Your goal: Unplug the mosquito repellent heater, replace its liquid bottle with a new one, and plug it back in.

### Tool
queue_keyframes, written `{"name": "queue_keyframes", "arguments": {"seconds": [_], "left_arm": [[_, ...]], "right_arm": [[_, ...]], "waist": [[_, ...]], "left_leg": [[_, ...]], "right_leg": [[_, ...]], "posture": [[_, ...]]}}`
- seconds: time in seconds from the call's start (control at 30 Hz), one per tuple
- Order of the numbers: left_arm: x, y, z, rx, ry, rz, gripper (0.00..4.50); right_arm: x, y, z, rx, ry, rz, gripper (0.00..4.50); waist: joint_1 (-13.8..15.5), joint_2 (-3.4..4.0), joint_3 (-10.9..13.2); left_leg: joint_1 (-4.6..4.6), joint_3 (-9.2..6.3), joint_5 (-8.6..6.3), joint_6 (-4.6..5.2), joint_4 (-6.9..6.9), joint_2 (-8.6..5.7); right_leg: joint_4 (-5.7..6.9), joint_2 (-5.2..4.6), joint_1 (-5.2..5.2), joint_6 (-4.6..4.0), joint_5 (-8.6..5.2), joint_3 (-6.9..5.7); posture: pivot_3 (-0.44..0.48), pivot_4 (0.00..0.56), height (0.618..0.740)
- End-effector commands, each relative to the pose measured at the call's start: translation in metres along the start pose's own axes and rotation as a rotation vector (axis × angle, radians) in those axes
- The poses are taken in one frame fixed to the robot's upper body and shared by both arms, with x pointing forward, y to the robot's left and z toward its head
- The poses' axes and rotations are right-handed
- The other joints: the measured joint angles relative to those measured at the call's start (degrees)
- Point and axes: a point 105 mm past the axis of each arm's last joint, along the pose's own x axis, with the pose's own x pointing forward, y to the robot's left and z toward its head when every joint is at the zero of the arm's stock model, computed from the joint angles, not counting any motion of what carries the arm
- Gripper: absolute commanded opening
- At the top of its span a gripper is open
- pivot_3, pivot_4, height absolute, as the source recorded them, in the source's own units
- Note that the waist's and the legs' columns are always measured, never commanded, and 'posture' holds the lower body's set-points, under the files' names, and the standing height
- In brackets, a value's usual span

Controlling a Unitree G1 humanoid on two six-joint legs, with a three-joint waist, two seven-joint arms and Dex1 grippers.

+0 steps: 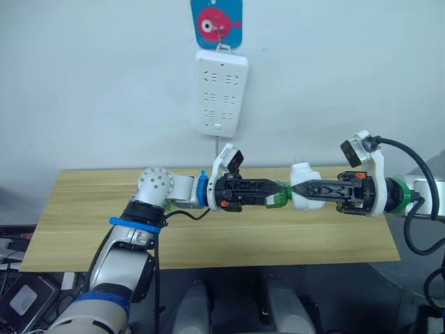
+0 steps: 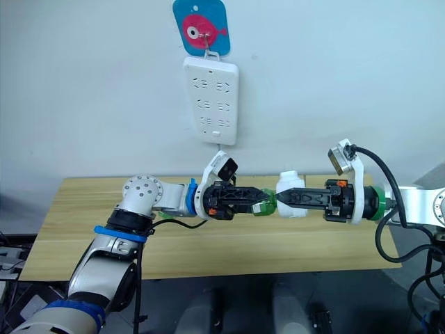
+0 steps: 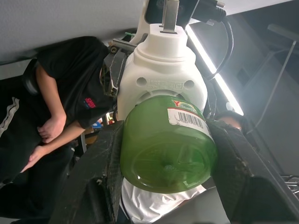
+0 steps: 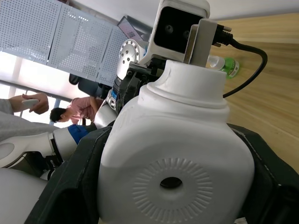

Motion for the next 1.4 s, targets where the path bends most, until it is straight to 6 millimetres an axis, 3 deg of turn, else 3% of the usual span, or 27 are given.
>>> {"name": "queue_keyframes", "arguments": {"seconds": [0.03,0.2,0.43,0.63,0.77,0.93,1.03,1.2,1.27,1.4], "left_arm": [[-0.006,-0.012,0.008,0.066,-0.041,-0.024,2.25],[-0.001,-0.007,0.011,0.12,-0.062,-0.003,2.25],[-0.002,-0.013,0.013,0.137,-0.07,-0.032,4.39],[-0.013,-0.015,0.014,0.171,-0.075,0.009,4.45],[-0.037,-0.014,0.008,0.336,-0.021,0.132,4.45],[-0.04,-0.008,0.015,1.0,0.113,0.266,4.45],[-0.033,-0.005,0.025,1.314,0.073,0.298,4.45],[-0.022,-0.009,0.017,2.026,0.089,0.23,4.45],[-0.018,-0.011,0.01,2.185,0.096,0.161,4.45],[-0.013,-0.008,0.006,2.34,0.103,0.108,4.45]], "right_arm": [[-0.011,0.0,0.006,-0.019,-0.032,-0.043,3.19],[-0.01,-0.001,0.007,-0.019,-0.042,-0.042,3.19],[-0.011,-0.001,0.011,-0.011,-0.072,-0.024,3.19],[-0.02,-0.003,0.012,0.027,-0.088,-0.001,3.19],[-0.03,-0.007,0.016,0.049,-0.117,-0.021,3.19],[-0.037,-0.01,0.015,0.07,-0.136,-0.031,3.19],[-0.037,-0.013,0.015,0.082,-0.146,-0.033,3.19],[-0.036,-0.015,0.018,0.089,-0.159,-0.034,3.19],[-0.036,-0.016,0.019,0.091,-0.162,-0.035,3.19],[-0.035,-0.015,0.019,0.091,-0.16,-0.028,3.19]], "waist": [[0.0,0.0,0.0],[0.0,0.0,0.0],[0.0,0.0,0.0],[0.0,0.0,0.0],[-0.2,0.01,0.0],[0.6,0.03,0.0],[1.6,0.03,0.0],[2.8,0.02,0.0],[2.8,0.01,0.0],[2.8,0.01,0.0]], "left_leg": [[0.0,0.02,0.0,0.0,0.0,0.0],[0.0,0.04,0.0,0.0,0.0,0.01],[0.01,0.08,0.0,0.0,0.0,0.01],[0.0,0.11,0.0,0.0,0.0,0.0],[0.01,0.13,0.0,-0.01,-0.05,0.01],[0.03,0.21,0.0,-0.01,-0.07,0.02],[0.02,0.31,0.0,-0.01,-0.04,0.0],[0.0,0.39,-0.01,0.0,-0.03,-0.04],[0.0,0.4,-0.01,0.01,-0.02,-0.03],[0.01,0.4,-0.03,0.04,-0.02,-0.03]], "right_leg": [[0.0,-0.01,0.0,0.0,0.0,0.01],[0.01,0.0,0.0,0.0,0.0,0.02],[0.01,0.0,0.0,0.0,0.0,0.04],[0.0,-0.02,0.0,0.0,0.0,0.05],[0.01,0.01,-0.02,0.0,0.01,0.07],[-0.03,0.0,-0.02,-0.02,0.01,0.12],[-0.07,-0.06,-0.02,-0.02,0.02,0.2],[-0.1,-0.12,-0.02,-0.02,0.03,0.26],[-0.1,-0.13,-0.02,-0.02,0.04,0.25],[-0.06,-0.13,-0.02,-0.02,0.04,0.27]], "posture": [[-0.153,0.251,0.74],[-0.152,0.25,0.74],[-0.147,0.246,0.74],[-0.141,0.242,0.74],[-0.134,0.241,0.74],[-0.115,0.239,0.74],[-0.106,0.242,0.74],[-0.107,0.244,0.74],[-0.108,0.252,0.74],[-0.113,0.256,0.74]]}}
